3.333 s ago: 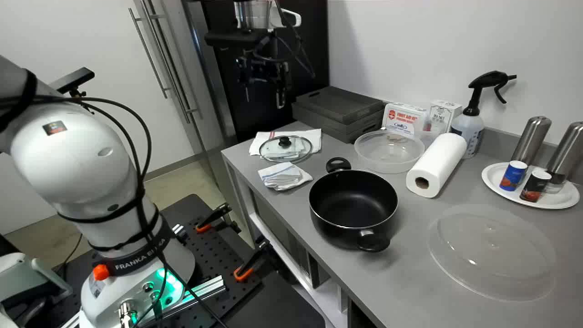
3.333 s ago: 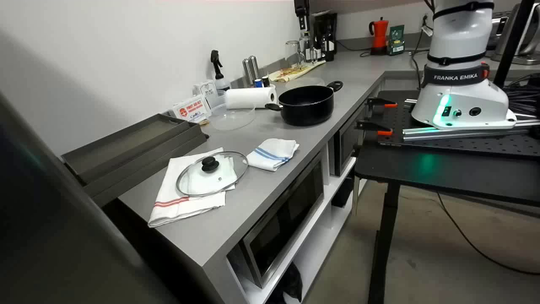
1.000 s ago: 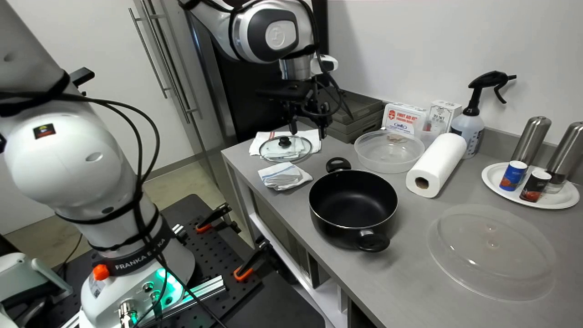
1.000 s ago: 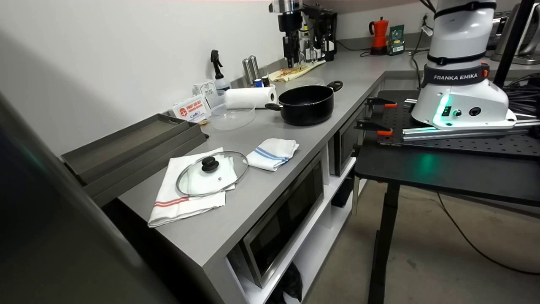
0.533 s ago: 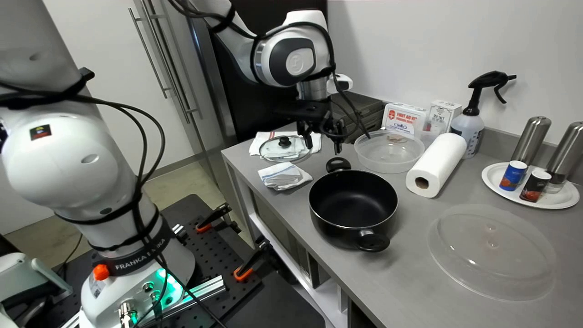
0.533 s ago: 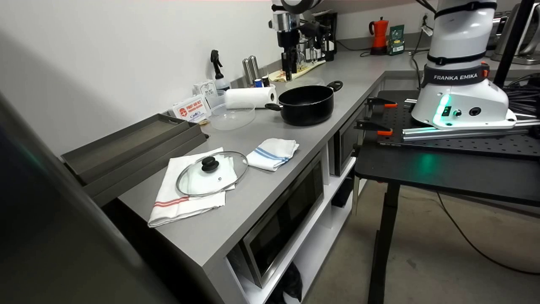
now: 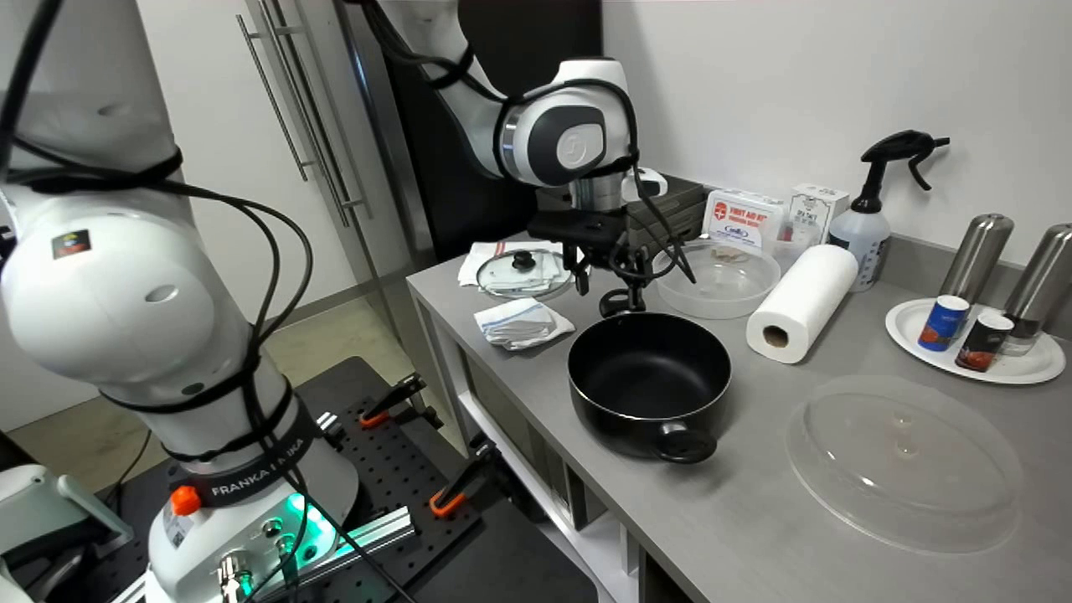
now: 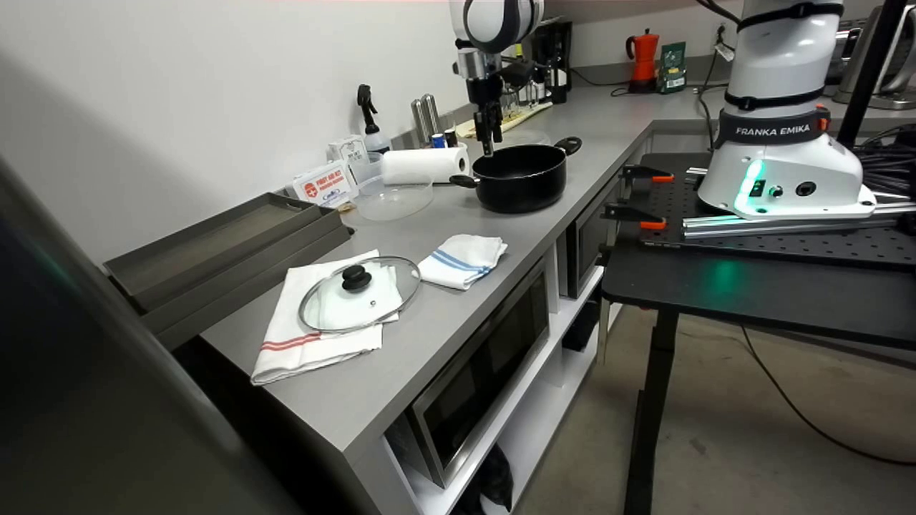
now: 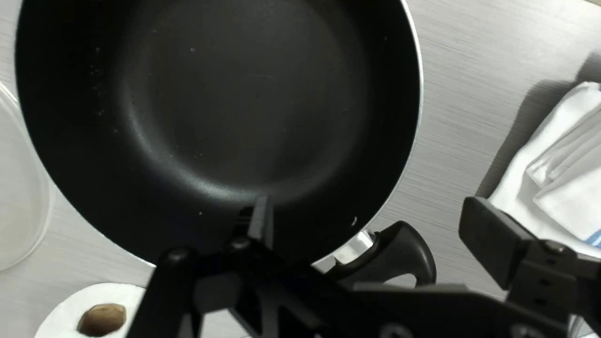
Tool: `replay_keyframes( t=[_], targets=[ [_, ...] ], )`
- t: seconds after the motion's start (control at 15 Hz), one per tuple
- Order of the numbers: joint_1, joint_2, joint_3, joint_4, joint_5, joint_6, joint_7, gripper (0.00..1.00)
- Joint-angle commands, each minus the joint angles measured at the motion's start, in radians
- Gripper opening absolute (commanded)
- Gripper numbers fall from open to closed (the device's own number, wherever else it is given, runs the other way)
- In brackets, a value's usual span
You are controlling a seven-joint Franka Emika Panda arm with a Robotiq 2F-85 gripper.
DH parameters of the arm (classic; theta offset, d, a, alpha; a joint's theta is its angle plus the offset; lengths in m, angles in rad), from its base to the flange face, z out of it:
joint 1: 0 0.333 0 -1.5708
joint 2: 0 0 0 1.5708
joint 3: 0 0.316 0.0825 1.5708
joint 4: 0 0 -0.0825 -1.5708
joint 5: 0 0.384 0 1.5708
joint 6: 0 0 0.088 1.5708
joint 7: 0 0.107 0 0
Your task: Move the pot
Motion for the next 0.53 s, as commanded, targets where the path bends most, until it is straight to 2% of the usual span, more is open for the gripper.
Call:
replay_keyframes(
  t=[0.0, 0.47],
  targets=[
    [-0.016, 0.08, 0.012, 0.059, 0.027, 0.009, 0.0, 1.0],
    [-0.039, 0.156, 0.05, 0.08, 0.092, 0.019, -0.014, 1.0]
  ],
)
